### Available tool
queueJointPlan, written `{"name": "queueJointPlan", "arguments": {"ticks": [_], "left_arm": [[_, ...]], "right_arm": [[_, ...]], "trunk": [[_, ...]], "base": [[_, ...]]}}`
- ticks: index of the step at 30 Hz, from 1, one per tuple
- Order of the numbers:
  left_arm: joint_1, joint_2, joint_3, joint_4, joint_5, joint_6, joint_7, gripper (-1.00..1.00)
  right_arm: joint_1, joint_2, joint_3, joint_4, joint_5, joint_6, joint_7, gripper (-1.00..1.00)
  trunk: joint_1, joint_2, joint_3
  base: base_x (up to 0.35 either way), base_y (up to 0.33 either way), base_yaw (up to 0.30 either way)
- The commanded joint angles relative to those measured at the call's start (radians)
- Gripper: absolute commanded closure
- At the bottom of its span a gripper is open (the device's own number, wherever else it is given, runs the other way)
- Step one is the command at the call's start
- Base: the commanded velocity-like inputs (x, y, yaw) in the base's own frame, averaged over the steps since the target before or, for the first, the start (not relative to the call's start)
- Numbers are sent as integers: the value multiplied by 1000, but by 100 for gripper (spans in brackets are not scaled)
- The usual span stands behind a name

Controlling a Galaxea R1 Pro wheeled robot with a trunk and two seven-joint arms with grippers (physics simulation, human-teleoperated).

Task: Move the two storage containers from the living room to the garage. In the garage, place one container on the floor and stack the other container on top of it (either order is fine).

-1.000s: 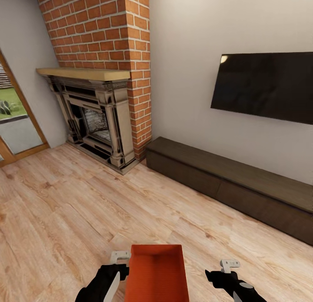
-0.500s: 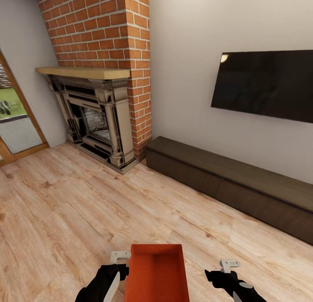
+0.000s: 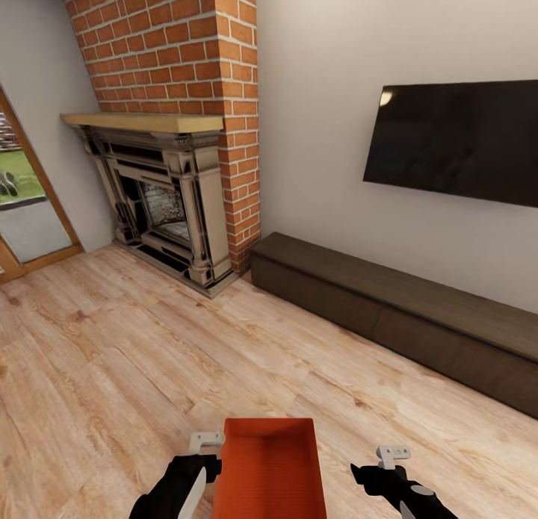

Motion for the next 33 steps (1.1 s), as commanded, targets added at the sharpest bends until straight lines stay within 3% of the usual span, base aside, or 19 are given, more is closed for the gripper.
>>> {"name": "queueJointPlan", "arguments": {"ticks": [1, 33], "left_arm": [[0, -1, 5, -2, -7, 5, -1, -100], [0, -1, 5, 1, -8, 6, -1, -100]], "right_arm": [[-1, -1, 8, 0, -11, 0, 0, -100], [-1, 0, 8, 1, -15, 2, 0, -100]], "trunk": [[4, -8, -4], [127, -232, -148]], "base": [[0, 0, 0], [0, 0, 0]]}}
